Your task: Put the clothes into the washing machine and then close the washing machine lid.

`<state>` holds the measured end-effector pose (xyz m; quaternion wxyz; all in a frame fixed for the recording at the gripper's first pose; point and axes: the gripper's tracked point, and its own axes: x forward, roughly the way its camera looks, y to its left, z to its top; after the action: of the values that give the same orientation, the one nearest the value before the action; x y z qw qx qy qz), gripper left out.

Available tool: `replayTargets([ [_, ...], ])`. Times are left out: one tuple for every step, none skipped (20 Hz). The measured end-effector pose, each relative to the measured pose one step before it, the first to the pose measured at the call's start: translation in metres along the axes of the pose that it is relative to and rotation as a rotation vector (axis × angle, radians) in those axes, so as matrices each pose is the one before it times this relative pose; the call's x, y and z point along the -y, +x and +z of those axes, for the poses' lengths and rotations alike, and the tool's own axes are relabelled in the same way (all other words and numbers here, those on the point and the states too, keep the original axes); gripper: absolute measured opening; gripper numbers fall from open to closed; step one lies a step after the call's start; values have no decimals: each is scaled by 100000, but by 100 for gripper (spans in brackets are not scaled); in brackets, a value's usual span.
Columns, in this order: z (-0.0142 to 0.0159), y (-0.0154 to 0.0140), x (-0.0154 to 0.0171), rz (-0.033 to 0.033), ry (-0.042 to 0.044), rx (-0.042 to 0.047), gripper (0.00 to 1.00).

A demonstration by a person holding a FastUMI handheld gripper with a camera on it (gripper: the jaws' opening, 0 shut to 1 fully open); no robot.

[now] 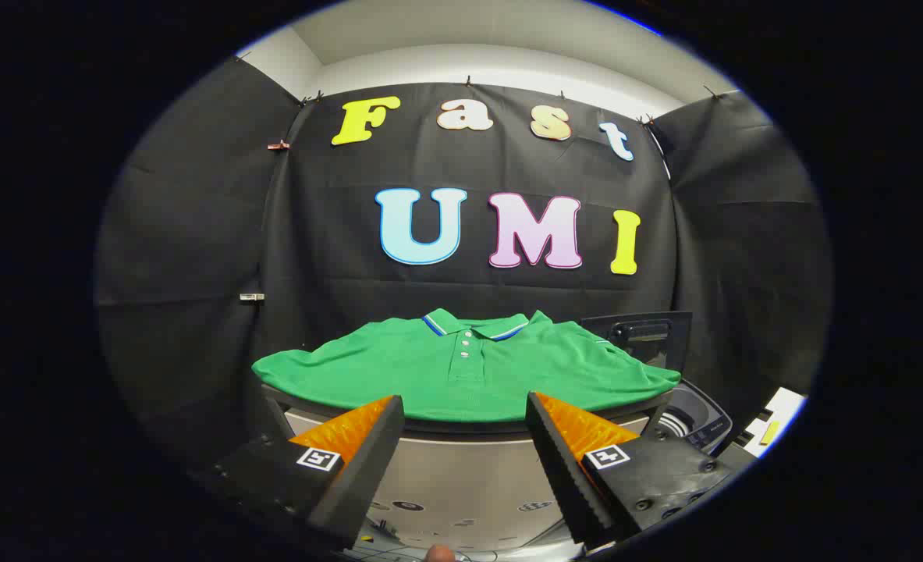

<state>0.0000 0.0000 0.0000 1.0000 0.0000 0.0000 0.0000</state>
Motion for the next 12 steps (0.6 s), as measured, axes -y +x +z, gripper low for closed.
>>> replayTargets([
  [-62, 32, -91, 442, 168, 148, 98],
  [-25, 86, -81, 485, -3, -334, 98],
  [25, -77, -23, 412, -3, -25, 98],
  [44, 66, 35, -177, 116, 348, 98],
  [-105, 99, 62, -328, 217, -288, 98],
  [-86, 98, 3, -62, 269, -420, 98],
  [68, -48, -67, 322, -182, -100, 98],
  [13, 93, -18, 304, -537, -73, 98],
  [106, -80, 71, 244, -421, 411, 98],
  [9, 42, 0, 224, -31, 171, 98],
  [-51, 106, -20, -57, 321, 171, 98],
  [-93, 120, -22, 118, 508, -238, 98],
])
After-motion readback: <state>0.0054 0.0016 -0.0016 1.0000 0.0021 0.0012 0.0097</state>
